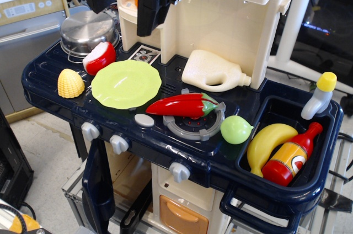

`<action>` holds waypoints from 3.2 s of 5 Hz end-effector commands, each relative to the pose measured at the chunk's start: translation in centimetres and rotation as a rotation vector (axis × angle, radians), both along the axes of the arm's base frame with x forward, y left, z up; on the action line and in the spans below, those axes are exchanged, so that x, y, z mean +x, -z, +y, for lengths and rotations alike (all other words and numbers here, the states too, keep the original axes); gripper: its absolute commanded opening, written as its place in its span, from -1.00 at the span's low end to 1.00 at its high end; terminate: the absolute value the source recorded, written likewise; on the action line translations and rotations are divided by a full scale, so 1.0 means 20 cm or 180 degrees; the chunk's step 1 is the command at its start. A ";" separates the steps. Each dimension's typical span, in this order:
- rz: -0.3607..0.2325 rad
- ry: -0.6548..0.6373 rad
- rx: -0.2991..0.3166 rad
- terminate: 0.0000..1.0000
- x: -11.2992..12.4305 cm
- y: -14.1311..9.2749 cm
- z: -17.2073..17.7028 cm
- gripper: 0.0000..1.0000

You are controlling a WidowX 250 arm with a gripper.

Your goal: Put pear on plate

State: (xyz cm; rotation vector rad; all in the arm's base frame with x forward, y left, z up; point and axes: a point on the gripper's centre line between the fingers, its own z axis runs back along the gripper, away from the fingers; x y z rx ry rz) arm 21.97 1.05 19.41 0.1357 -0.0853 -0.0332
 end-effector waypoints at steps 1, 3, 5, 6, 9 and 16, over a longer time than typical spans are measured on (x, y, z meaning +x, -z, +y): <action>0.0000 0.0000 0.0000 -1.00 0.00 0.00 0.00 1.00; -0.0107 -0.0025 -0.0127 -1.00 0.08 0.15 -0.28 1.00; -0.0085 0.0388 0.0007 -1.00 0.18 0.32 -0.50 1.00; -0.0123 0.0770 -0.0069 -1.00 0.26 0.42 -0.53 1.00; -0.0793 0.0959 -0.0300 -1.00 0.37 0.70 -0.52 1.00; -0.0555 -0.0049 0.0309 -1.00 0.28 0.37 -0.25 -1.00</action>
